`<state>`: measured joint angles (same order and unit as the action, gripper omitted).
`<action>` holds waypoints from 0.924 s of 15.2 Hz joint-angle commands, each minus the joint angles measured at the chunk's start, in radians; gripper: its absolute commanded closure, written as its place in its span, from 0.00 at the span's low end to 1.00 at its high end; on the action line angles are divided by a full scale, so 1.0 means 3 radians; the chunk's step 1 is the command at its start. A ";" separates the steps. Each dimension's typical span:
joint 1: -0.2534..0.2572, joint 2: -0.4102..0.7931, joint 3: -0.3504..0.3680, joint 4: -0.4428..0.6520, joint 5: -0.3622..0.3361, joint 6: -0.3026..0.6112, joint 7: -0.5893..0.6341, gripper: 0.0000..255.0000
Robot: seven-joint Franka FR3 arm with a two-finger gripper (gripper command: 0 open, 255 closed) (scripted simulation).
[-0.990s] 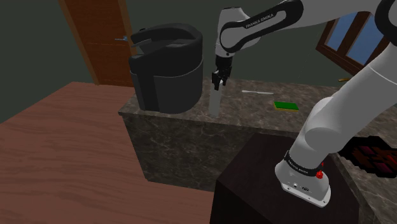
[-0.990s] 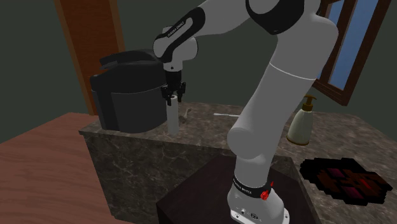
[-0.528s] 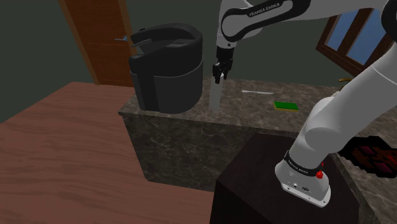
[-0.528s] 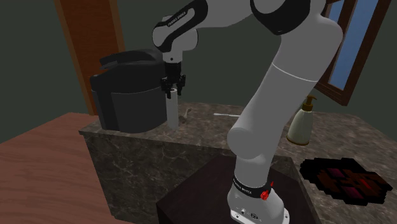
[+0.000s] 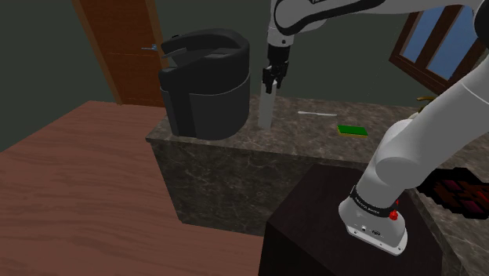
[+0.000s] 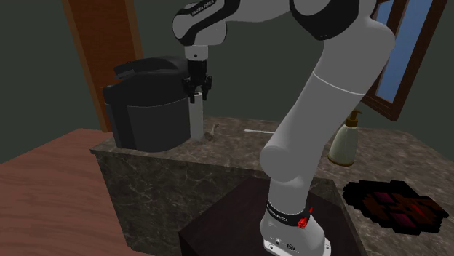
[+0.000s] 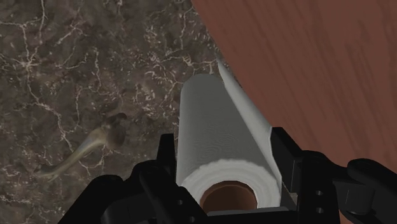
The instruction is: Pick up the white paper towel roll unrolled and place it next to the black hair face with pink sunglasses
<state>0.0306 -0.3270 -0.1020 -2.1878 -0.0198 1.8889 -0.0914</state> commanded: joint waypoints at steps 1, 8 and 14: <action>0.0001 0.0002 0.0002 0.0097 0.0001 -0.0096 0.0001 1.00; 0.0005 0.0000 0.0008 0.0409 0.0004 -0.0410 0.0004 1.00; 0.0008 0.0027 0.0011 0.0704 0.0009 -0.0678 0.0004 1.00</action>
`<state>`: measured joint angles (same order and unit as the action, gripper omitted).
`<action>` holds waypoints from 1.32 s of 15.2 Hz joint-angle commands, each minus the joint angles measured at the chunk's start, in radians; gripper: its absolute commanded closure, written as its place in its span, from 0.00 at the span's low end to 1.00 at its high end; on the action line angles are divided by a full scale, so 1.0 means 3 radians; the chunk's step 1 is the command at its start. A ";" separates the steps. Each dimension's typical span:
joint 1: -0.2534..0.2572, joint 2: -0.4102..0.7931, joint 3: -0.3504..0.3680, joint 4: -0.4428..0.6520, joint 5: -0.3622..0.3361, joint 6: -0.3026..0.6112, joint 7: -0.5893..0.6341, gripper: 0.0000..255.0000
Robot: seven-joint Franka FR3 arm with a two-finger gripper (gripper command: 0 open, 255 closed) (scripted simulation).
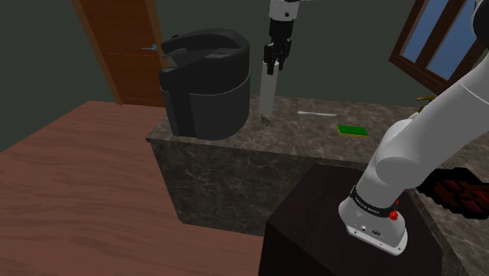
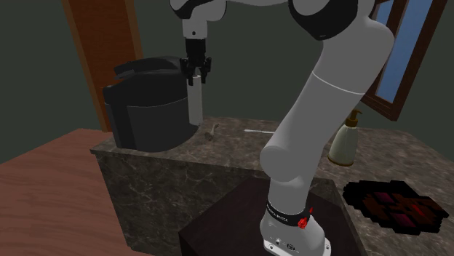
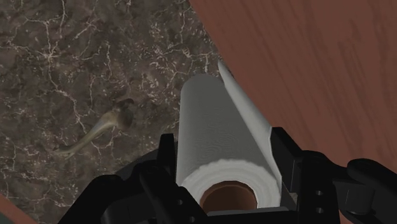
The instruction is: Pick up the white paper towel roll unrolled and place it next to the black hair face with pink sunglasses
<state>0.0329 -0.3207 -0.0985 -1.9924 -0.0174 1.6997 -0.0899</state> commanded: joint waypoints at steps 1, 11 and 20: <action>0.0001 0.0013 0.0000 0.0104 0.0002 -0.0092 -0.0002 1.00; 0.0006 0.0124 0.0001 0.0669 0.0012 -0.0546 -0.0006 1.00; -0.0026 0.0010 -0.0047 0.0835 -0.0012 -0.0826 -0.0087 1.00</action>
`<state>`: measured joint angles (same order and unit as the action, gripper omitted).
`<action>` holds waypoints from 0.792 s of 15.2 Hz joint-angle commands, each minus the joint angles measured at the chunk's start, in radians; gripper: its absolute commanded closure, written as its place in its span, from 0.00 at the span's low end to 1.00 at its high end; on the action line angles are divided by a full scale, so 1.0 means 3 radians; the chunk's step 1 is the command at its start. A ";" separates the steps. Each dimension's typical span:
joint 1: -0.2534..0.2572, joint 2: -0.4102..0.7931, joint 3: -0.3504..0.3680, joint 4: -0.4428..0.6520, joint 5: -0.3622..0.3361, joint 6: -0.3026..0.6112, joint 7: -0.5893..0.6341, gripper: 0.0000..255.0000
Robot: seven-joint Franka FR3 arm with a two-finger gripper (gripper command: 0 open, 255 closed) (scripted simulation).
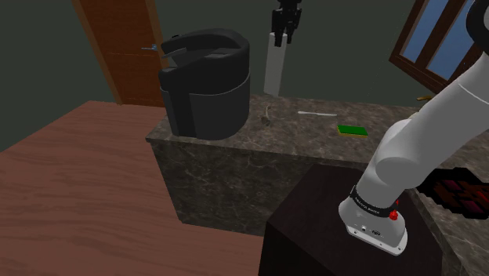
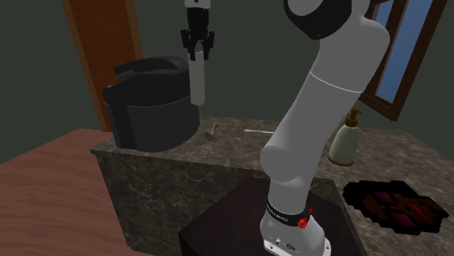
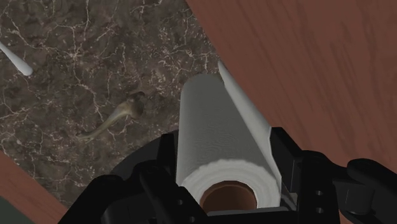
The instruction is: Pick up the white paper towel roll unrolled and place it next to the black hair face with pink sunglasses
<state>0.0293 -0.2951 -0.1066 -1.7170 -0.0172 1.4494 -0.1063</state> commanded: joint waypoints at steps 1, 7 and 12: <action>-0.0032 -0.0189 -0.0043 -0.0209 -0.0032 0.0022 -0.0070 1.00; -0.0154 -0.0835 -0.0203 -0.0861 -0.0178 0.0039 -0.0315 1.00; -0.0270 -0.1329 -0.0367 -0.1281 -0.0346 -0.0018 -0.0541 1.00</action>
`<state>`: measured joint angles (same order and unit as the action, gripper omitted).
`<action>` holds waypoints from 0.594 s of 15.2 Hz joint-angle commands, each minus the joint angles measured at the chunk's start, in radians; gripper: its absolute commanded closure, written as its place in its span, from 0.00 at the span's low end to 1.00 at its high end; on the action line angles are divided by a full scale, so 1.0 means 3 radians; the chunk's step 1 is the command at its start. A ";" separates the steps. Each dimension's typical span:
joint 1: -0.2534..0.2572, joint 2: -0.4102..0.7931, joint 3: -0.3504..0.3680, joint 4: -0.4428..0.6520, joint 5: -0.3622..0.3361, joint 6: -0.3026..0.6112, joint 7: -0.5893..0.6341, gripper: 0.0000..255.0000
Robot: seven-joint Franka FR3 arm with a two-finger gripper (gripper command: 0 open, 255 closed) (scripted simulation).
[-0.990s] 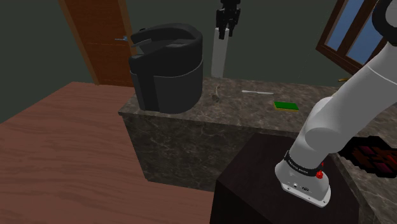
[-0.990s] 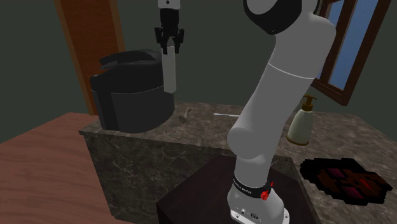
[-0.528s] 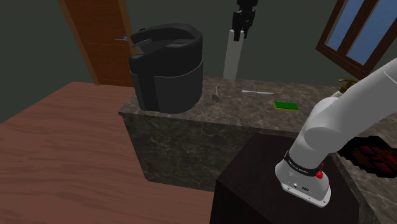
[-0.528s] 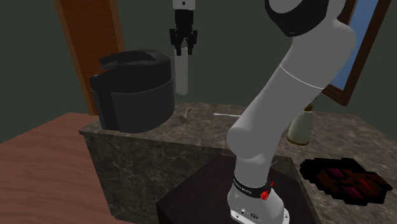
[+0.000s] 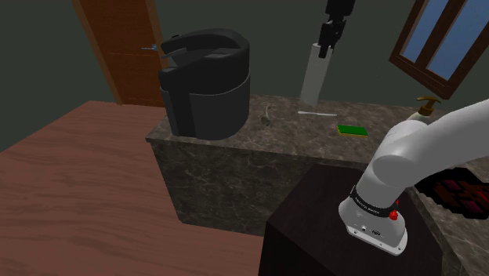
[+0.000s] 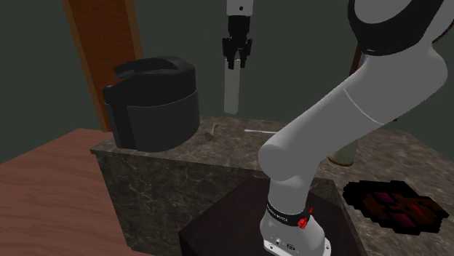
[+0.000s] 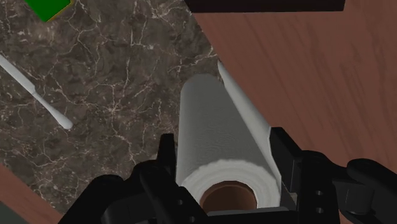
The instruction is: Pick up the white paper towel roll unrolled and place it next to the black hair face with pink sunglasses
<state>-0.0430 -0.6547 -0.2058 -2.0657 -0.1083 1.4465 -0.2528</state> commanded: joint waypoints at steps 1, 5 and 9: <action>-0.0055 -0.0225 -0.0072 -0.0191 -0.0081 -0.0026 -0.0101 1.00; -0.0167 -0.0584 -0.0228 -0.0440 -0.0253 -0.0114 -0.0308 1.00; -0.0289 -0.0912 -0.0404 -0.0627 -0.0453 -0.0222 -0.0536 1.00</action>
<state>-0.1195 -0.8987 -0.3166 -2.2376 -0.2295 1.3912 -0.3974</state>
